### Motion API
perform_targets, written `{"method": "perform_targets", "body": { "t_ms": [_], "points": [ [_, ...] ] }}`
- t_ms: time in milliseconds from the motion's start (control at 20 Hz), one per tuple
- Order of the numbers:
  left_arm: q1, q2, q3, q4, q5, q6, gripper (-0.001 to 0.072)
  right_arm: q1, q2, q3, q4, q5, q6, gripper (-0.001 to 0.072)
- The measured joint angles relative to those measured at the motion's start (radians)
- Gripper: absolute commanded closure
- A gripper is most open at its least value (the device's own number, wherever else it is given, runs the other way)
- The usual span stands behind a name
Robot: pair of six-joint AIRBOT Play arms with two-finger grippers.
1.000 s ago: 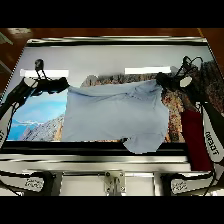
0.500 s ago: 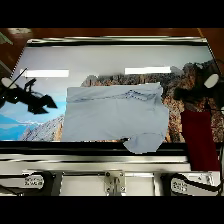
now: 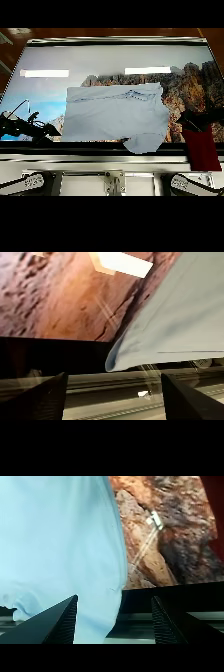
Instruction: Fold the shirts.
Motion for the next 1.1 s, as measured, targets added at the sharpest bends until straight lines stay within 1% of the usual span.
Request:
{"method": "perform_targets", "body": {
  "t_ms": [150, 200, 250, 300, 350, 400, 550, 700, 1050, 1100],
  "points": [
    [-0.042, -0.024, -0.033, -0.054, 0.042, 0.015, -0.0001, -0.009, 0.001, -0.014, 0.025, -0.011, -0.004, 0.0121],
    [-0.06, -0.035, -0.037, -0.084, 0.057, 0.016, 0.0139, -0.012, 0.002, -0.016, 0.032, -0.013, -0.006, 0.0121],
    [-0.079, -0.043, -0.042, -0.106, 0.083, 0.015, 0.037, -0.012, 0.002, -0.018, 0.032, -0.019, -0.006, 0.0121],
    [-0.095, -0.052, -0.046, -0.123, 0.13, 0.016, 0.0546, -0.014, 0.002, -0.019, 0.036, -0.02, -0.006, 0.0121],
    [-0.11, -0.059, -0.048, -0.146, 0.173, 0.015, 0.0626, -0.014, 0.002, -0.02, 0.037, -0.021, -0.006, 0.0121],
    [-0.12, -0.063, -0.048, -0.168, 0.198, 0.015, 0.0671, -0.014, 0.002, -0.021, 0.037, -0.019, -0.006, 0.0121],
    [-0.139, -0.06, -0.048, -0.214, 0.239, 0.011, 0.0672, -0.016, 0.002, -0.046, -0.008, -0.008, -0.006, 0.0121],
    [-0.143, -0.038, -0.048, -0.236, 0.24, 0.026, 0.0672, -0.016, 0.002, -0.138, -0.018, -0.014, -0.014, 0.0121],
    [-0.146, 0.057, -0.048, -0.256, 0.193, 0.059, 0.0672, -0.018, 0.003, -0.348, 0.152, -0.218, -0.06, 0.0126],
    [-0.146, 0.065, -0.047, -0.256, 0.189, 0.06, 0.0672, -0.017, 0.004, -0.369, 0.178, -0.229, -0.064, 0.0183]
  ]
}}
